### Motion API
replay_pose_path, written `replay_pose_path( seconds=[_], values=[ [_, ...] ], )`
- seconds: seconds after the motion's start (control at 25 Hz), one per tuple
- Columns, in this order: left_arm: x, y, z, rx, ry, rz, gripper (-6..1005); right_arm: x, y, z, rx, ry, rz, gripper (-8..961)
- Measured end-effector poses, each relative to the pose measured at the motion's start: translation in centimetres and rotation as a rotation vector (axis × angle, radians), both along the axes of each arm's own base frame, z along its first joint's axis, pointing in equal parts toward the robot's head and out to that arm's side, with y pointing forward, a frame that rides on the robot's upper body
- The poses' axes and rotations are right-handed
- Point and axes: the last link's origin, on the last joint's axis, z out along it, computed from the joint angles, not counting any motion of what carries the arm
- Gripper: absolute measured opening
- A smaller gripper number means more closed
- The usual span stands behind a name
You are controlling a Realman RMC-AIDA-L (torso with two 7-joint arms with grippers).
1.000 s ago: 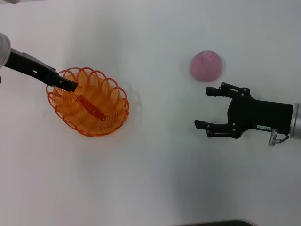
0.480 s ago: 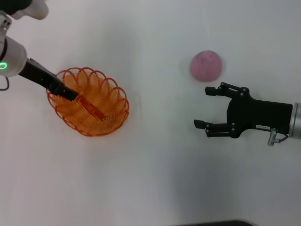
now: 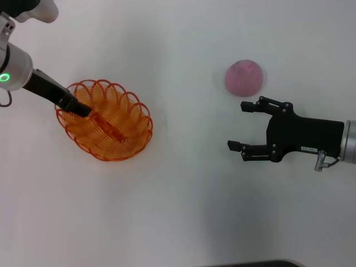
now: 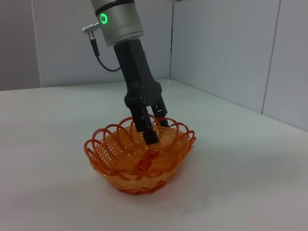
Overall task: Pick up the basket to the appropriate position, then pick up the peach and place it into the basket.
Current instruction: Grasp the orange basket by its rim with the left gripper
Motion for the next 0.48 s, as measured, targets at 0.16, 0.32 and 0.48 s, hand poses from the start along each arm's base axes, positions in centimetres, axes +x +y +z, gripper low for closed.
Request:
replay_pose_path(
  seconds=[0.16, 0.32, 0.48],
  values=[
    [0.05, 0.02, 0.14, 0.004, 0.002, 0.001, 731, 0.0, 0.02, 0.01, 0.0, 0.0, -0.001, 945],
    [0.09, 0.1, 0.21, 0.015, 0.004, -0.002, 669, -0.02, 0.05, 0.02, 0.0, 0.0, 0.0, 945],
    [0.18, 0.13, 0.18, 0.014, 0.005, -0.004, 515, -0.1, 0.07, 0.03, -0.002, 0.003, 0.003, 945]
  ],
)
